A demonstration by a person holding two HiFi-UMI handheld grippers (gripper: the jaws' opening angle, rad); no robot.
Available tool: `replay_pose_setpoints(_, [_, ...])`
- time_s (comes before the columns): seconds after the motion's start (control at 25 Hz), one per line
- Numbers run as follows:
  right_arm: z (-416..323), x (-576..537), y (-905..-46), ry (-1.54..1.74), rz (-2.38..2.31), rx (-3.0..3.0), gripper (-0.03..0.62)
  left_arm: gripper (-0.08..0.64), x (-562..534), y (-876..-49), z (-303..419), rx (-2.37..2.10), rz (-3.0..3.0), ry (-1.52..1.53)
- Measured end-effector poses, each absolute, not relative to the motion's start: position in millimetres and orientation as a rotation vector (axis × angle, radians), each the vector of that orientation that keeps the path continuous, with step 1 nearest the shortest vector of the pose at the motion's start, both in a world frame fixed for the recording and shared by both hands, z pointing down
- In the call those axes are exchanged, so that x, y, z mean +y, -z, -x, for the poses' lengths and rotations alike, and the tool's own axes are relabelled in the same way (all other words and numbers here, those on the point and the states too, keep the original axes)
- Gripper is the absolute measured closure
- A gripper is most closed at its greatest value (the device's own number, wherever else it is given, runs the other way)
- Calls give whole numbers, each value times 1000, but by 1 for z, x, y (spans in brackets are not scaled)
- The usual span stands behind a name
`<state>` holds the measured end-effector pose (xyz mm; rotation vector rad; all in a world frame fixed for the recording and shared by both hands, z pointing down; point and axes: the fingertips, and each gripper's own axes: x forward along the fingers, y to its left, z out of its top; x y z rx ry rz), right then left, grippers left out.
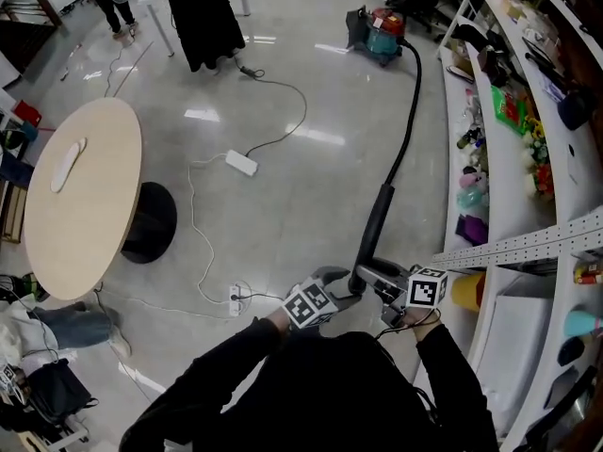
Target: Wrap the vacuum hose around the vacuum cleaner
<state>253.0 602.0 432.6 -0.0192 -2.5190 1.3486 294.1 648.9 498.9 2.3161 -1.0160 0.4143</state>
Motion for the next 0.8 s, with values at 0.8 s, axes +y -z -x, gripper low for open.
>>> replay_pose_setpoints(0.8, [-277, 430, -404, -1593, 185, -2638, 379, 316, 491, -467, -305, -906, -2283, -401])
